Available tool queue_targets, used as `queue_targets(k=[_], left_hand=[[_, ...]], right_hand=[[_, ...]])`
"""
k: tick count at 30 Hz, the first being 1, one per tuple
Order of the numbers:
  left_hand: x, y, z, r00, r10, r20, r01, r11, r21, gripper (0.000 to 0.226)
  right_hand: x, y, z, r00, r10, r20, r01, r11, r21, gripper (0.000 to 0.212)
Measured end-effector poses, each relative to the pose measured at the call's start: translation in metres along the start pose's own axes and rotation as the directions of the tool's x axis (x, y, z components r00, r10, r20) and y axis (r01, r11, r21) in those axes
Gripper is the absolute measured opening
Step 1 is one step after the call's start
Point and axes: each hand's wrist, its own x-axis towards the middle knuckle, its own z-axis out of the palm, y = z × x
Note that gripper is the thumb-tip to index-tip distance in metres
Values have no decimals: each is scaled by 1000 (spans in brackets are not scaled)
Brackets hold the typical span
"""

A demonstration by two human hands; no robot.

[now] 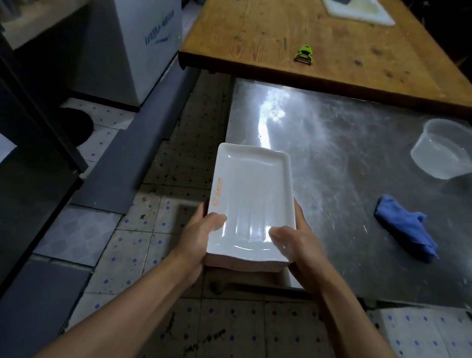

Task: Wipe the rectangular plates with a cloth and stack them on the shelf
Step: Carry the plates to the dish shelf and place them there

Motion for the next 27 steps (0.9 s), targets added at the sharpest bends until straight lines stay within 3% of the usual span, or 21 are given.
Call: queue_targets(k=[7,13,27], left_hand=[[-15,13,2,995,94,31,-94,995,-18,34],[-49,74,6,977,196,79,-199,980,30,33],[-131,206,6,894,442,-75,-440,897,41,50]], right_hand=[[-10,-19,1,997,-63,51,64,998,-17,71],[-23,-77,13,983,-146,114,144,989,25,66],[-39,-223,69,882,-315,351,337,942,-2,71]])
